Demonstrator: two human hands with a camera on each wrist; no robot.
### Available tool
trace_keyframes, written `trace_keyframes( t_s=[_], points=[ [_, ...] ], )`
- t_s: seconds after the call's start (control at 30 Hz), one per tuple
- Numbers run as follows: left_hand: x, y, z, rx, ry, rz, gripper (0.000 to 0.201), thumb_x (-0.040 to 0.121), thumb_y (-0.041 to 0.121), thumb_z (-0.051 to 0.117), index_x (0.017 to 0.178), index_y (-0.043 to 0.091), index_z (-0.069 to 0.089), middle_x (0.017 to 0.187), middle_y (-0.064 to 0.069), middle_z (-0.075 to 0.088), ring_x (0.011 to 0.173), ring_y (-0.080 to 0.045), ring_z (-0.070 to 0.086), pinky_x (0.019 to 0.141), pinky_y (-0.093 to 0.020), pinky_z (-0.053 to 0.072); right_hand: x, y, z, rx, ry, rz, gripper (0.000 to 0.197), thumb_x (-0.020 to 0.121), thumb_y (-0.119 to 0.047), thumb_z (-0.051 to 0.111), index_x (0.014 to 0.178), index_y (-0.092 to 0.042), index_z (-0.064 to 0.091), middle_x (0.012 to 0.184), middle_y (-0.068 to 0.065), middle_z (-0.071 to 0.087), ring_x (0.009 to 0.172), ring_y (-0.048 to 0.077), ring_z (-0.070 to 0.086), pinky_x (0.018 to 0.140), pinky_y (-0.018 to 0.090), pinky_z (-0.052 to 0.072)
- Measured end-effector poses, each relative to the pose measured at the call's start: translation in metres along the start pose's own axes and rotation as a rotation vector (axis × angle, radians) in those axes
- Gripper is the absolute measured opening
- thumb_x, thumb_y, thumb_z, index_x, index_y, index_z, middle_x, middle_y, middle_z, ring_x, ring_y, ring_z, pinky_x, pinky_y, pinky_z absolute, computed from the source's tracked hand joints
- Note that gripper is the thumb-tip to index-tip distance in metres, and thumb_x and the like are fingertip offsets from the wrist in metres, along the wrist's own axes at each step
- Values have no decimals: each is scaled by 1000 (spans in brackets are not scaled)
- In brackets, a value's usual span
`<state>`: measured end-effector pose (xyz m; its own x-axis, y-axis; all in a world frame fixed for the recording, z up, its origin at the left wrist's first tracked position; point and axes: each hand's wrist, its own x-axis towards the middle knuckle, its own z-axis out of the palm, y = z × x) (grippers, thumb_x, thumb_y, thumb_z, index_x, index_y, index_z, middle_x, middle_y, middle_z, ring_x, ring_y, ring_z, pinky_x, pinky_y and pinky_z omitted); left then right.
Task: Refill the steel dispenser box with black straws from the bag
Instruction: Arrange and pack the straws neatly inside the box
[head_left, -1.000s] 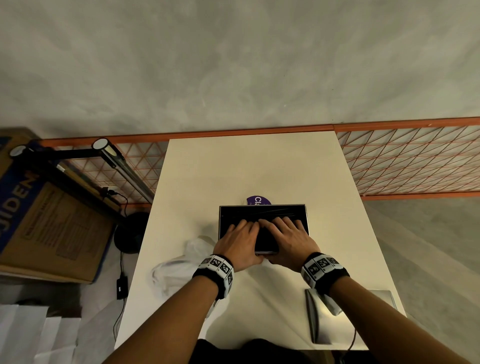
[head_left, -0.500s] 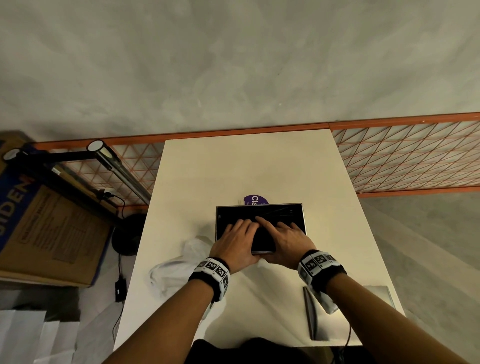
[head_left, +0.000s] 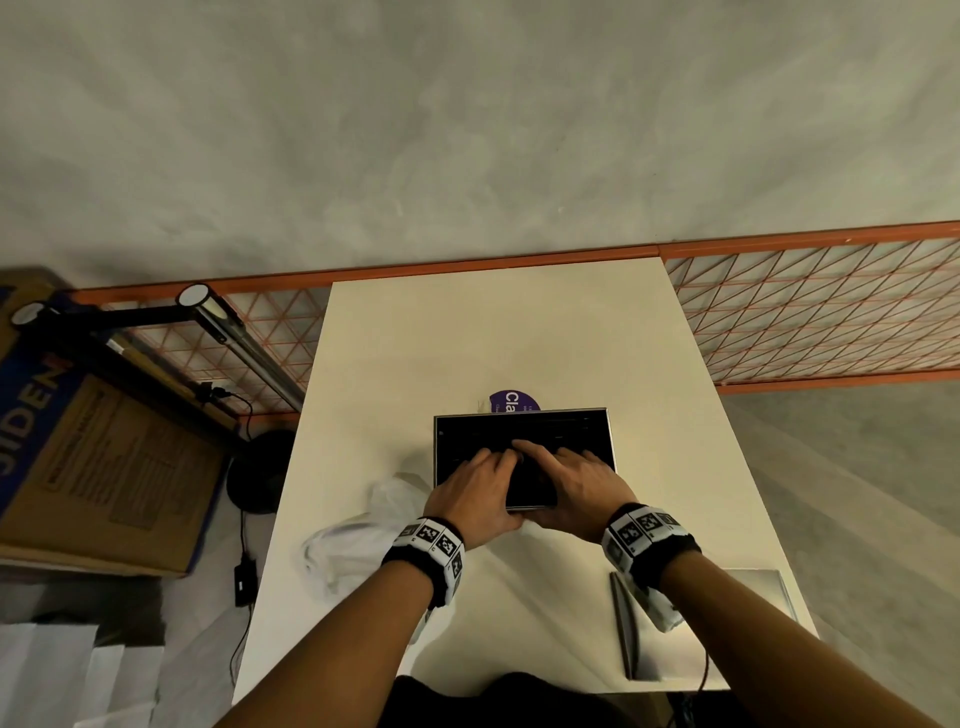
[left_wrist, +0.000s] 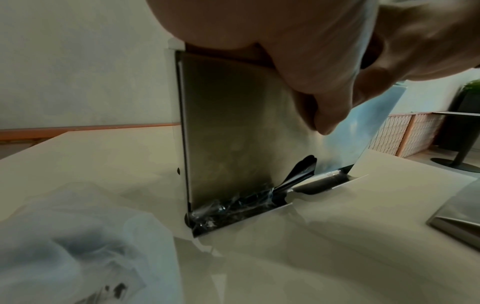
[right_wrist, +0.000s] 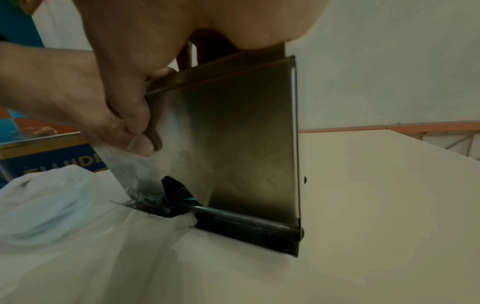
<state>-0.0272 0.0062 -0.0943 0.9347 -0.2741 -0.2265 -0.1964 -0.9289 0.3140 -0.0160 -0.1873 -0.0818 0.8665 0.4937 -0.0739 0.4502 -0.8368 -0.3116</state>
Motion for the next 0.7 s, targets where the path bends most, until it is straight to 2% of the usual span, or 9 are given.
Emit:
trace_keyframes(
  t_s=[0.07,0.17,0.33,0.47,0.53,0.6,0.7],
  points=[
    [-2,0,2,-4,15,13,73,74,52,76,133,28,40,124,1,53,113,-26,62,90,-42,57,-2,-2,-3,7,-38,35,88,78,-63,63,151,-38,21,106,1,68,97,26,66,86,34,50],
    [-4,-1,4,2,48,53,71,76,50,76,134,24,44,126,1,54,117,-22,57,94,-38,53,-3,-5,-4,-29,-60,44,87,80,-64,59,153,-38,19,105,4,68,96,29,67,84,34,50],
    [-5,-5,7,6,82,139,68,77,53,73,131,22,48,124,4,54,119,-20,52,100,-37,50,-3,-4,2,-36,-58,45,89,80,-65,57,153,-39,14,110,3,66,99,26,65,90,35,49],
    [-8,-10,10,56,151,253,55,77,50,75,119,21,56,116,3,55,107,-20,52,91,-34,48,-4,-3,5,-34,-24,12,90,79,-62,59,154,-35,17,116,2,67,110,23,60,94,40,49],
    [-9,-11,10,37,130,233,50,79,49,73,117,24,53,110,4,59,102,-22,55,88,-36,50,-4,-3,4,-33,-23,5,90,79,-62,60,154,-33,19,119,1,66,113,23,58,95,42,48],
    [-10,-9,7,3,36,150,46,84,49,69,119,28,48,106,3,65,97,-25,61,83,-41,55,-4,-3,3,-21,-15,4,89,79,-61,61,153,-32,21,119,1,67,114,23,59,95,42,48],
    [-8,-6,3,-27,-32,65,43,86,49,67,117,25,49,101,-1,70,94,-28,69,76,-42,58,-3,-2,2,-6,-17,1,87,79,-65,57,152,-31,23,123,-2,65,116,22,57,97,42,47]
  ],
)
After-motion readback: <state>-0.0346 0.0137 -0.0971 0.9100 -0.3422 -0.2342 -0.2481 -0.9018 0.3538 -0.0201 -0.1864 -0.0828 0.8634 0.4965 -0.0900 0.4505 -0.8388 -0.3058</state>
